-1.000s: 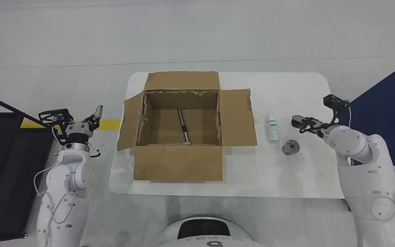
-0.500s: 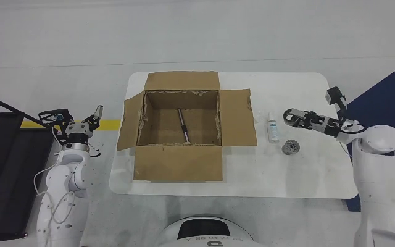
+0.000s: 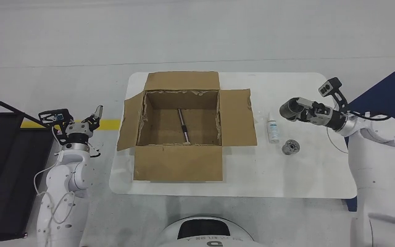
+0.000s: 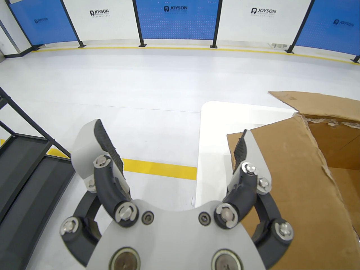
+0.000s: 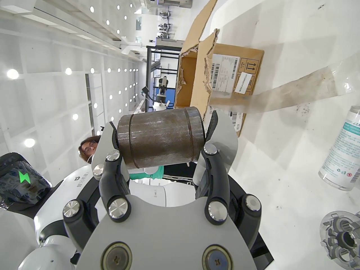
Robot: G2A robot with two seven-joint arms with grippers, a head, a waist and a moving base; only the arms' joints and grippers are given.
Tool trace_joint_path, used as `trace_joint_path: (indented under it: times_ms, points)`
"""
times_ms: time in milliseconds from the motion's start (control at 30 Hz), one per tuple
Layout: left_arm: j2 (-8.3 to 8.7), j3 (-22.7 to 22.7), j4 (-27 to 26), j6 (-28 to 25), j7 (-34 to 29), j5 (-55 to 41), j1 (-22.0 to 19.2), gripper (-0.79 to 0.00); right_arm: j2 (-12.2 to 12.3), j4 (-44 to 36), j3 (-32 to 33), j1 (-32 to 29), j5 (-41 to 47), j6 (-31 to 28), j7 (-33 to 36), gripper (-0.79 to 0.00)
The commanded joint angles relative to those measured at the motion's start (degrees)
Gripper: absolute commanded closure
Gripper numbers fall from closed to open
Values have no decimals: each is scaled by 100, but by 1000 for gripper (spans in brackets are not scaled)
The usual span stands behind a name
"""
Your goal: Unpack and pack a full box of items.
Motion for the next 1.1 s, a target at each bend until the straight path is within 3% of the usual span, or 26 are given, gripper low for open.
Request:
trace_joint_path:
  times_ms: [0, 200, 333, 567, 800, 1067]
  points:
    - [0, 0, 0, 0, 0, 0, 0, -785, 0, 0, 0, 0, 0, -1, -1, 0]
    - [0, 0, 0, 0, 0, 0, 0, -785, -25, -212, -83, -10, 186, -15, 1, 0]
    - [0, 0, 0, 0, 0, 0, 0, -785, -151, -1114, -992, 230, 219, 15, 78, 0]
    - [0, 0, 0, 0, 0, 0, 0, -785, -530, -1412, -2848, 1411, -138, 321, -775, 0]
    - [0, 0, 0, 0, 0, 0, 0, -785, -964, -1007, -4335, 2189, -535, 247, -1621, 0]
    - [0, 0, 0, 0, 0, 0, 0, -785, -1400, -389, -5605, 2713, -2014, -163, -2697, 0]
